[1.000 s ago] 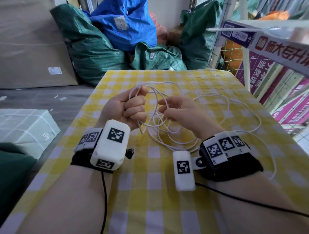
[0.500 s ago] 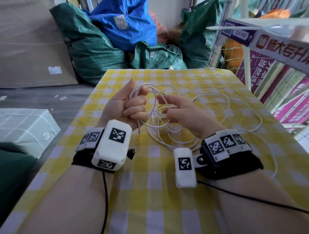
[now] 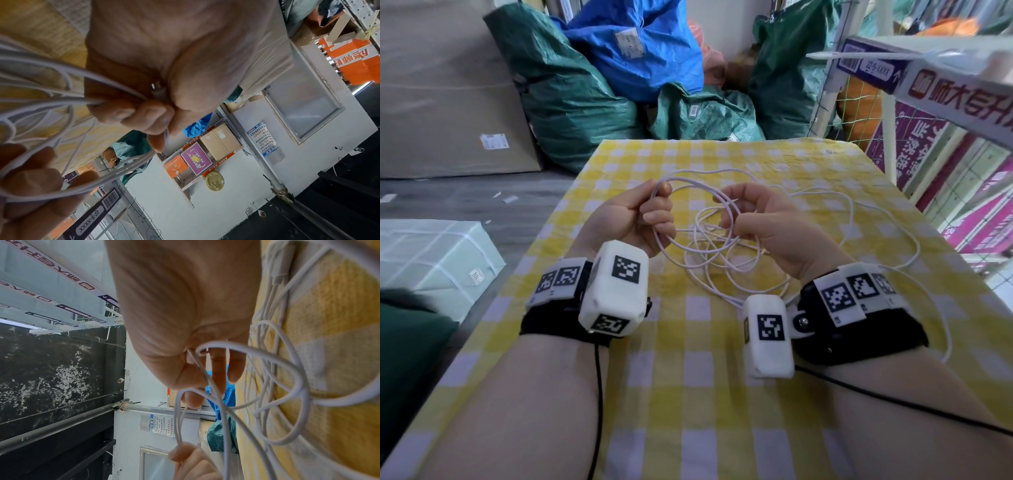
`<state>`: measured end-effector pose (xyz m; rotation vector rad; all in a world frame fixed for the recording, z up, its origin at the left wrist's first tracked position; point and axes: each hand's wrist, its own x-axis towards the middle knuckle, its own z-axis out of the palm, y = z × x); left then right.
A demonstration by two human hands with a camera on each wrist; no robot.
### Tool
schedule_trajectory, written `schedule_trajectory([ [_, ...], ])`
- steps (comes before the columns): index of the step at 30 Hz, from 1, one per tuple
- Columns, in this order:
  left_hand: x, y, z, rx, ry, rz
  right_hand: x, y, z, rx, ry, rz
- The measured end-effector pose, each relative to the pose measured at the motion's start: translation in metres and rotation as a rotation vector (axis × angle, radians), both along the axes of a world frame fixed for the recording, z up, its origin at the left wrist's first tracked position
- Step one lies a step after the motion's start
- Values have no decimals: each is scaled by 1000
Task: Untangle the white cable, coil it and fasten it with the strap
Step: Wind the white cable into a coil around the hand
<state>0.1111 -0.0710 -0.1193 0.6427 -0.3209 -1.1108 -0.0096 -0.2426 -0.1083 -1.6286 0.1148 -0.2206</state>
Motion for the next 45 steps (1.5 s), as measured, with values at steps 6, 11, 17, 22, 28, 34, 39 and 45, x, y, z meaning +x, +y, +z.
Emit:
schedule_trajectory([
  [6, 1, 1, 1, -49, 23, -27, -1, 1, 2, -5, 1, -54],
  [11, 4, 2, 0, -51, 51, -31, -2, 4, 1, -30, 0, -100],
  [17, 0, 1, 0, -58, 8, -6, 0, 1, 0, -19, 22, -211],
  [22, -2, 1, 2, -34, -9, 68, 0, -4, 0, 16, 52, -251],
  [28, 4, 3, 1, -184, 108, -62, 1, -4, -3, -142, 2, -325],
  [34, 14, 13, 3, -323, 155, 120, -1, -10, 0, -139, -24, -401],
  [39, 27, 30, 2, -344, 243, 395, -2, -14, 2, -101, -80, -535],
  [45, 31, 27, -7, -498, 362, 475, 0, -16, -1, -150, -153, -645],
])
